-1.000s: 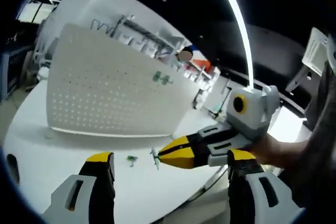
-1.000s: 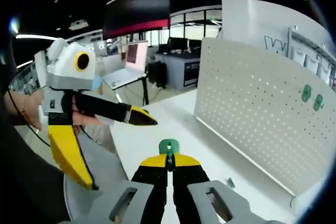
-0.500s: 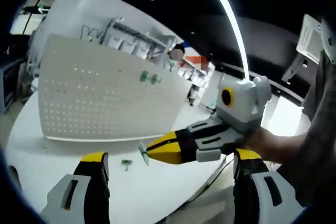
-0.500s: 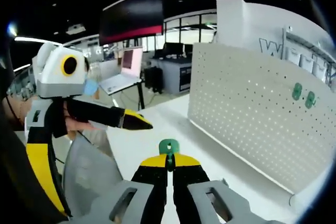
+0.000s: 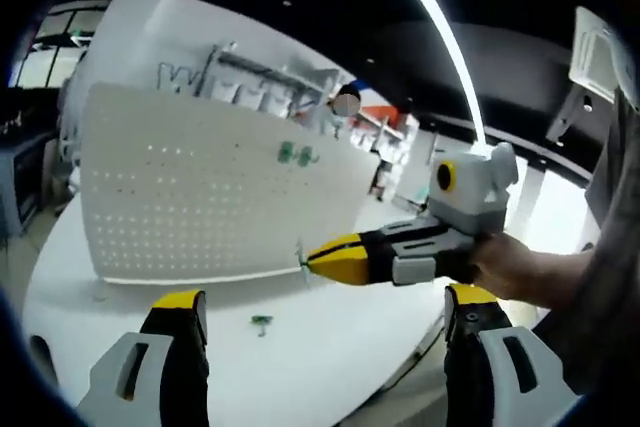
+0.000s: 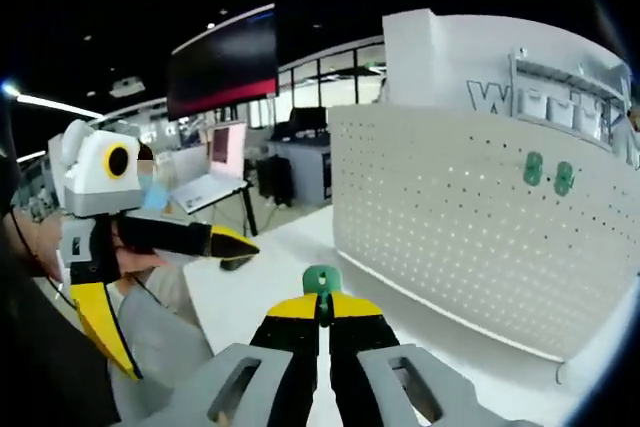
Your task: Insert the hook assembly into the mounting plate slot until the hook locks in place.
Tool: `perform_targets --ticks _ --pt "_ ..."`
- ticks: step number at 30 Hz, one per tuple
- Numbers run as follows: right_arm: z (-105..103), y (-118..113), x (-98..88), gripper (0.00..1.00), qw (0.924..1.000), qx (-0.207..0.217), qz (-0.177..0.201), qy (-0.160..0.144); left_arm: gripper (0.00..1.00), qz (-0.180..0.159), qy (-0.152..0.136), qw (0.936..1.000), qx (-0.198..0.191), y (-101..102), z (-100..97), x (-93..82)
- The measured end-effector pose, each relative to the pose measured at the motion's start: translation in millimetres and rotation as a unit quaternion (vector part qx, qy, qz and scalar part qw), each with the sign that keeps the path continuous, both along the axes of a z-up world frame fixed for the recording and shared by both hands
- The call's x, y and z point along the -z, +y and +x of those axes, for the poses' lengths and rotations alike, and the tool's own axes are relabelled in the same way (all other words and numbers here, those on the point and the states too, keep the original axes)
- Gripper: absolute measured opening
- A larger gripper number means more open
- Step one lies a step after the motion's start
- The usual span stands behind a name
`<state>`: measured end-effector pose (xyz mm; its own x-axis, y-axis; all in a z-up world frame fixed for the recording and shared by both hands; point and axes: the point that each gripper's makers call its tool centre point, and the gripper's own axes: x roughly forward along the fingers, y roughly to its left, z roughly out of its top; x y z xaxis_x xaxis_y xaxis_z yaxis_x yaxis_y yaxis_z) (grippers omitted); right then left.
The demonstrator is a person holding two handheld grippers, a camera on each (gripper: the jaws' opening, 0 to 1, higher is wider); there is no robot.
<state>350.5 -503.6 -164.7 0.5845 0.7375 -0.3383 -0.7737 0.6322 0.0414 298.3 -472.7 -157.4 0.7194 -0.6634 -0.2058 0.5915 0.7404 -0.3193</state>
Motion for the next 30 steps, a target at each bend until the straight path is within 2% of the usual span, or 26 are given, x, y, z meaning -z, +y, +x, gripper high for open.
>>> perform_targets --ticks 6,17,30 --pt "17 -13 -8.6 0.00 0.9994 0.026 0.015 -0.014 1.00 0.012 -0.008 0.9999 -0.005 3 5.1 -1.7" --pt "40 -35 -15.6 0.00 0.9965 0.072 0.019 -0.037 1.00 0.007 -0.012 0.9999 -0.006 7 10.2 -5.8" --pt "73 -78 -26.1 0.00 0.9849 0.152 0.011 -0.081 1.00 0.012 -0.014 0.9998 -0.010 16 11.3 -3.9"
